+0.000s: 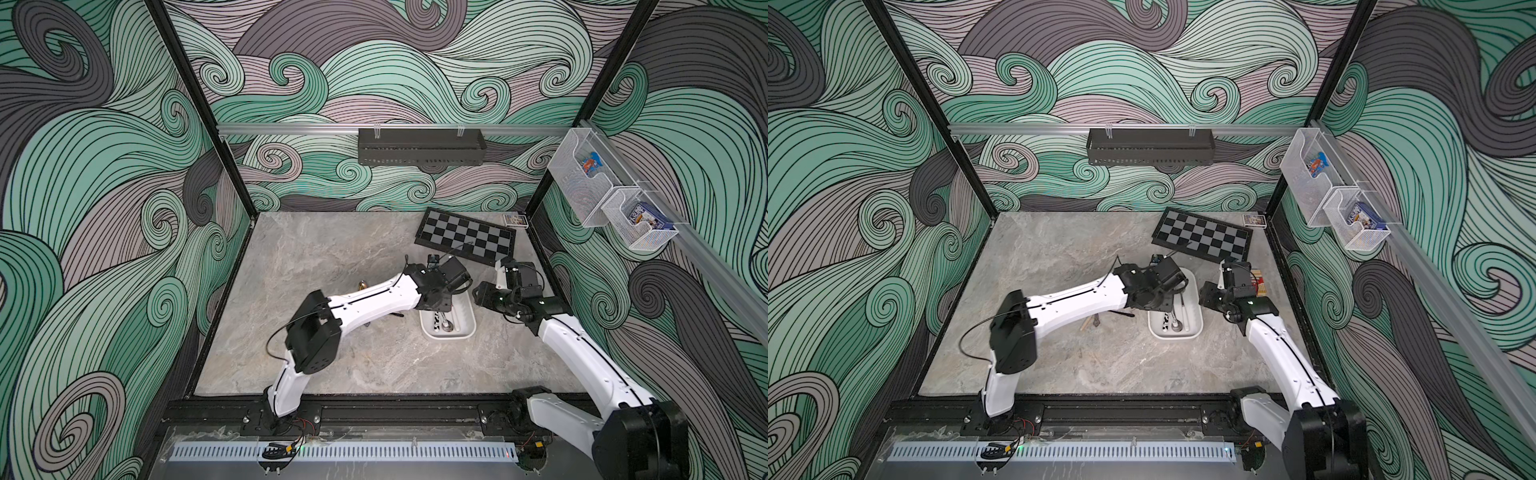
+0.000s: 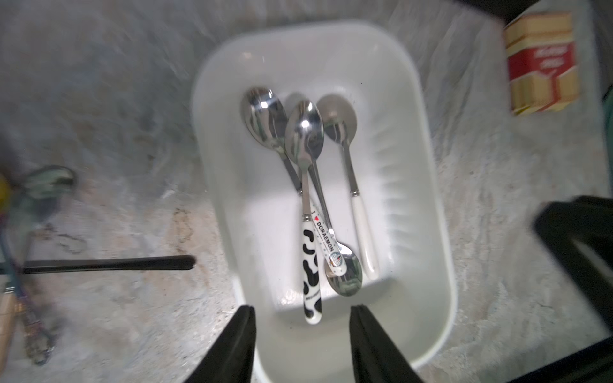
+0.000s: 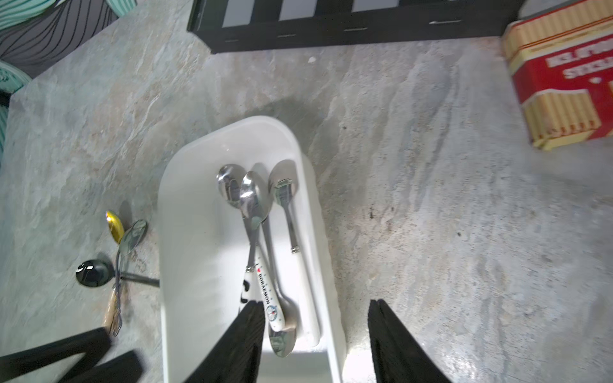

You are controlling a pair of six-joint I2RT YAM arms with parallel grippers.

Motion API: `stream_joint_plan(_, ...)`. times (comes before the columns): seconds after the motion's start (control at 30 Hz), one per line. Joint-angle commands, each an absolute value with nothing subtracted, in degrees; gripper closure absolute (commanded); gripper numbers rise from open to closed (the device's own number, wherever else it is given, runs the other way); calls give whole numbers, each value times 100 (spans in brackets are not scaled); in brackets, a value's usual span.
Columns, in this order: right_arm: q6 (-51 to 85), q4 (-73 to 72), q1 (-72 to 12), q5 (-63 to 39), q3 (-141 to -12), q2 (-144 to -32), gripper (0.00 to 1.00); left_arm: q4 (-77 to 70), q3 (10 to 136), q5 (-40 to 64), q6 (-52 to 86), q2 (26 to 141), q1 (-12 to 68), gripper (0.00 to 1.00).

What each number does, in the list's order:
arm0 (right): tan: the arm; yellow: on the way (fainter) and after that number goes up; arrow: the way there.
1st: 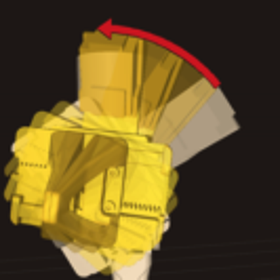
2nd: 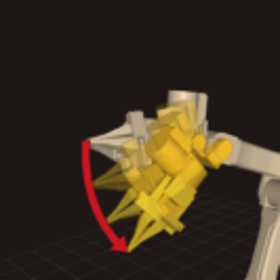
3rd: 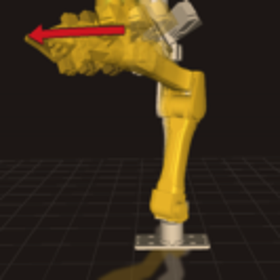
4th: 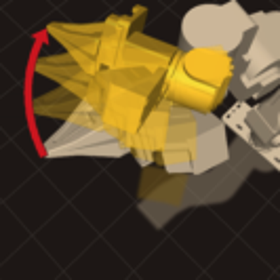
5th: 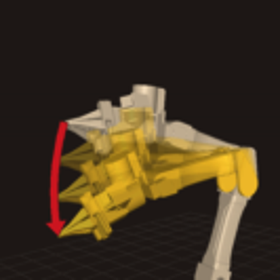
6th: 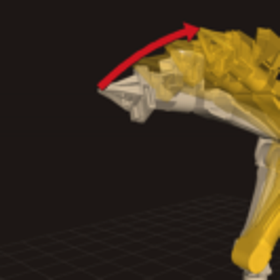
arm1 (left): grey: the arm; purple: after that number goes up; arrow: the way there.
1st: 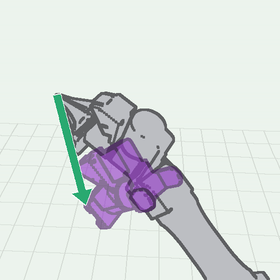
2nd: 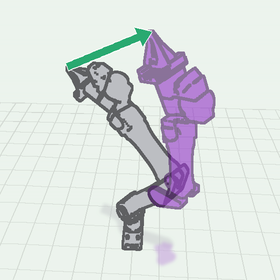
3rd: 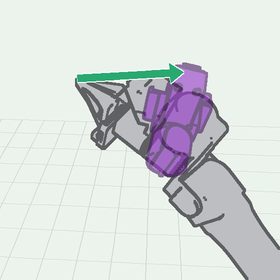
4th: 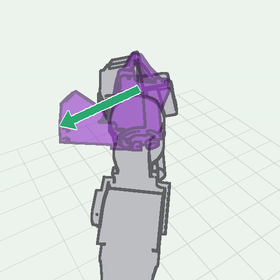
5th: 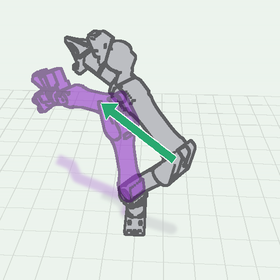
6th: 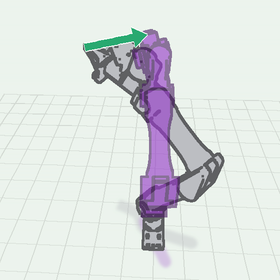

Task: Put the spoon into the storage box
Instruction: Place the spoon in the storage box, then pick up the spoon from the center of the board.

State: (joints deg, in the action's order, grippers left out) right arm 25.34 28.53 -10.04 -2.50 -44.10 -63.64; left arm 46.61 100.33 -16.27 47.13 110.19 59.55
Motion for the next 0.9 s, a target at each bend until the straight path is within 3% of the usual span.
stream_joint_plan(0.0,2246,3012,-1658,-576,-4995,-6721,45,4698,9247,-2620,4310,9733,5767,46)
stream_joint_plan(0.23,2013,3610,-3304,-335,-6246,-8097,47,4988,7106,-2207,4057,6903,4224,40)
stream_joint_plan(0.43,1920,4087,-4205,-134,-7668,-9656,55,5683,6156,-2020,3571,5267,3053,38)
stream_joint_plan(0.87,1957,4643,-4953,-80,-10312,-12282,65,6013,5751,-1765,3087,4128,2999,37)
